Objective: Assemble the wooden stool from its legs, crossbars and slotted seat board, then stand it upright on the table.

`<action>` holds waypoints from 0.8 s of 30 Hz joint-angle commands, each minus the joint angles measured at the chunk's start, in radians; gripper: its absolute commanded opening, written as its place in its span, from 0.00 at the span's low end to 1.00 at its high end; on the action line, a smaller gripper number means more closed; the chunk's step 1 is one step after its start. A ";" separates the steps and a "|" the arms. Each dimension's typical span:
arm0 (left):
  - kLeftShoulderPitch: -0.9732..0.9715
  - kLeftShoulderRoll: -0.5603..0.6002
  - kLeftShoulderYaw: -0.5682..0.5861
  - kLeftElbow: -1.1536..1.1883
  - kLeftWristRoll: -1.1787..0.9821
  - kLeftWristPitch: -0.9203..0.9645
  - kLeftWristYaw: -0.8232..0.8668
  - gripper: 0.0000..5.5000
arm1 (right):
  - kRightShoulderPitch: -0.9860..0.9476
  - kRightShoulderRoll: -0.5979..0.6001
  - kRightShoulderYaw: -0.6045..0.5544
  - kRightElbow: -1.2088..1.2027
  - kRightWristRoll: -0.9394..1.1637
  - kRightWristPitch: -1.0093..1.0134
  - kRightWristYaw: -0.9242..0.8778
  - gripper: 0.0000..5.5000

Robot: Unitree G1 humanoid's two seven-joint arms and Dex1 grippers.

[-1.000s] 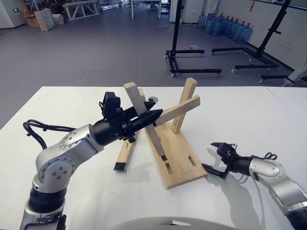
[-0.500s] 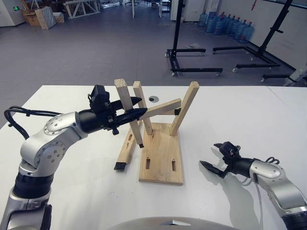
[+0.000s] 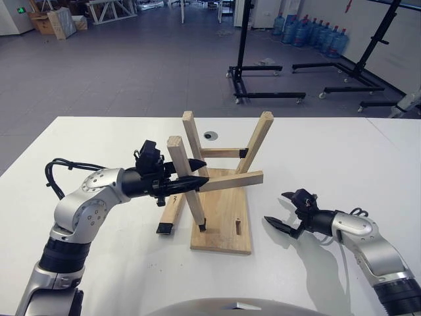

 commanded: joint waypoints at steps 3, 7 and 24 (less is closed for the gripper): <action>0.015 -0.042 -0.038 0.006 0.052 -0.043 -0.015 0.37 | -0.040 0.001 0.016 0.011 -0.019 0.010 0.023 0.98; 0.053 -0.036 -0.063 0.010 0.103 -0.079 -0.048 0.37 | -0.045 0.007 0.023 0.012 -0.025 0.011 0.031 0.98; 0.026 -0.042 -0.033 0.036 0.103 -0.070 -0.051 0.37 | -0.043 0.029 0.035 0.005 -0.027 0.015 0.027 0.98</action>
